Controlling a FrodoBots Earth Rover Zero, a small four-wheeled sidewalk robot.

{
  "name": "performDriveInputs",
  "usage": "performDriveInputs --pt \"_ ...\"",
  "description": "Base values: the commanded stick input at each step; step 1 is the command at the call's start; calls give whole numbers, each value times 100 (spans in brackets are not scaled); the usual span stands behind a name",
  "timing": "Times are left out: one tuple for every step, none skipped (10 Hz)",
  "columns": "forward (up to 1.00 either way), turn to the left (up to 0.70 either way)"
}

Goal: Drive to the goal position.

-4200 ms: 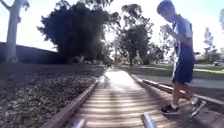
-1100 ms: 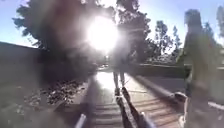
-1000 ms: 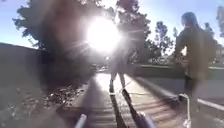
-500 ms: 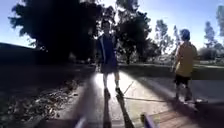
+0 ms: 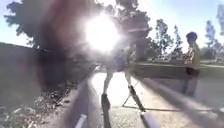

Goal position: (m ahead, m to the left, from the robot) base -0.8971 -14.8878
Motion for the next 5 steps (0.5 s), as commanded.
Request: performDriveInputs --pt "94 -35" --pt "75 -35" --pt "31 -69" --pt "0 -100" --pt "0 -100"
